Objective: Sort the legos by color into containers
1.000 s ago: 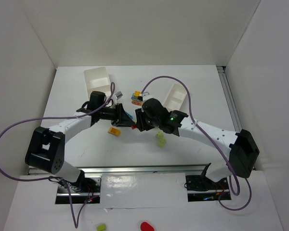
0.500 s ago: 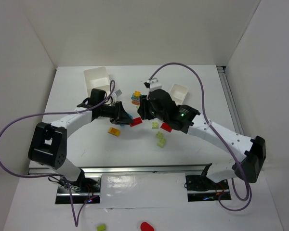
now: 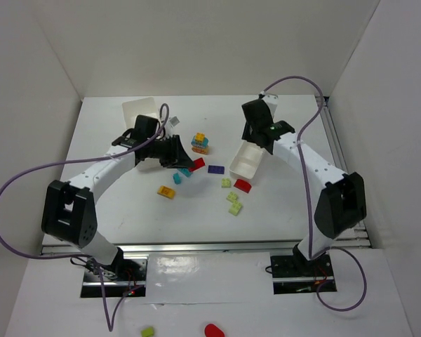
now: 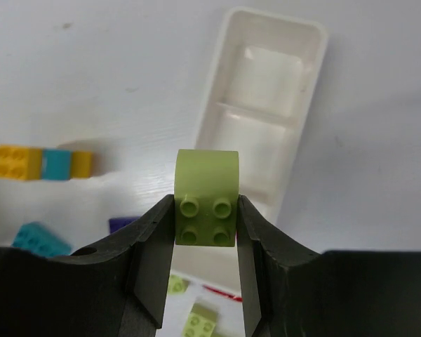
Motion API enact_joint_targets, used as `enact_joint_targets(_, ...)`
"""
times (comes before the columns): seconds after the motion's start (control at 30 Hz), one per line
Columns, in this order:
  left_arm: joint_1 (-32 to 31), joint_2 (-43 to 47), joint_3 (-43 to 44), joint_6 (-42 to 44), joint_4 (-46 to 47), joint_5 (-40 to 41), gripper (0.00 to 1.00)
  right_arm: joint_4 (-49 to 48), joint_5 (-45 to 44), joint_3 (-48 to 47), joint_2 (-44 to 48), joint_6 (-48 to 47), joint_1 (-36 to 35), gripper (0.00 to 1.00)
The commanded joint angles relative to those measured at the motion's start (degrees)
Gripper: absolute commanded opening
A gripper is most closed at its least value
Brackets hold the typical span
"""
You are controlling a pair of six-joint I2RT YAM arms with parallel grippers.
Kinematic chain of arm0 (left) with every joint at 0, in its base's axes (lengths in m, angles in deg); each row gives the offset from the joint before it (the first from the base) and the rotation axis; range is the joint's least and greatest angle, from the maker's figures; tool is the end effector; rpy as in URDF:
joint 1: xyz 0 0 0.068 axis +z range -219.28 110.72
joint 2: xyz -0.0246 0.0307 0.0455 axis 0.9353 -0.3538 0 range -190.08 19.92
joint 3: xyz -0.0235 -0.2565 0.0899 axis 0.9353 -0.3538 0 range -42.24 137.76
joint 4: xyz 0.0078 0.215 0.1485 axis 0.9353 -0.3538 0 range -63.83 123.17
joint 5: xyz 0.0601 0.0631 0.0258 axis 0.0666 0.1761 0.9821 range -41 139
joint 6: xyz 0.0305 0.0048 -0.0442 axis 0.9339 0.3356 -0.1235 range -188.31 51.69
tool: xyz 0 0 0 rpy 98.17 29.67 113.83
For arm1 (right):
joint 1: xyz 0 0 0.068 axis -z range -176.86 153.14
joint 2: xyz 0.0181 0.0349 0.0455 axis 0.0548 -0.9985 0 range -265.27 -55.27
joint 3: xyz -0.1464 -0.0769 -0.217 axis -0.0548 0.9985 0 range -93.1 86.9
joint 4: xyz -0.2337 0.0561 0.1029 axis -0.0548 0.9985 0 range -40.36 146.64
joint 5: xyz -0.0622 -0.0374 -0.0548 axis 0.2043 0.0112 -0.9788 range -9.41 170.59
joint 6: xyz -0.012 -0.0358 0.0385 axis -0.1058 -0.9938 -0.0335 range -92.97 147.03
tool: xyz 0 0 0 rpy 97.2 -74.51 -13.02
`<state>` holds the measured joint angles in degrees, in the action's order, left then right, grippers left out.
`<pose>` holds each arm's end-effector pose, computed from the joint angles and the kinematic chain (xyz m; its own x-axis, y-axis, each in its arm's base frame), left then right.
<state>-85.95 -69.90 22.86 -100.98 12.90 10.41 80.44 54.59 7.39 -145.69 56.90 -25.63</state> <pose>0.3181 -0.1184 0.2575 -0.9193 -0.1652 -0.3573 0.1789 0.6333 -0.7530 0.3168 0.1561 0.3195 -0.5784 0.1932 -0.7926 0.1640 0.9793 0.1190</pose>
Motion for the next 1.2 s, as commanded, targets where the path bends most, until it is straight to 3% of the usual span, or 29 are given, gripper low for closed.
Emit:
enact_joint_targets(0.0,-1.0,2.45,2.75,3.13,-6.09,8.43,0.0,0.66,1.65,-4.16,-3.18,-2.61,3.02,0.23)
enact_joint_targets(0.37,-1.0,7.37,3.28,4.89,-10.04,9.94,0.0,-3.82,2.44,-11.19,-15.75,-4.55,11.54,0.25)
enact_joint_targets(0.57,-1.0,8.43,4.33,4.89,-11.27,11.17,0.0,-3.3,2.44,-18.56,-24.36,-5.95,12.78,0.34)
enact_joint_targets(0.6,-1.0,8.43,4.33,4.89,-11.28,11.17,0.0,-2.78,1.75,-19.45,-26.11,-5.96,12.78,0.38)
enact_joint_targets(0.63,-1.0,8.96,4.33,4.89,-11.28,11.69,0.0,-2.25,1.74,-20.94,-26.65,-5.96,12.78,0.61)
enact_joint_targets(0.67,-1.0,8.96,4.33,4.89,-11.8,11.69,0.0,-1.72,1.74,-21.56,-26.66,-5.96,12.78,0.71)
enact_joint_targets(0.73,-1.0,8.96,4.85,4.89,-11.81,12.3,0.0,-1.72,0.86,-21.57,-25.88,-5.96,12.78,0.85)
enact_joint_targets(0.77,-1.0,8.96,4.86,4.89,-11.81,12.92,0.0,-2.59,0.86,-20.26,-25.0,-5.96,12.78,0.86)
enact_joint_targets(0.83,-1.0,8.96,5.91,5.5,-12.51,13.71,0.0,-2.59,0.86,-18.59,-21.24,-5.96,12.25,0.86)
enact_joint_targets(1.03,-1.0,6.16,8.81,6.03,-13.13,14.34,0.0,-7.34,8.58,-2.52,-7.43,-4.82,9.88,0.69)
enact_joint_targets(1.17,-1.0,3.26,10.66,6.03,-13.13,13.19,0.0,-7.43,14.22,7.42,2.05,-3.68,7.17,0.71)
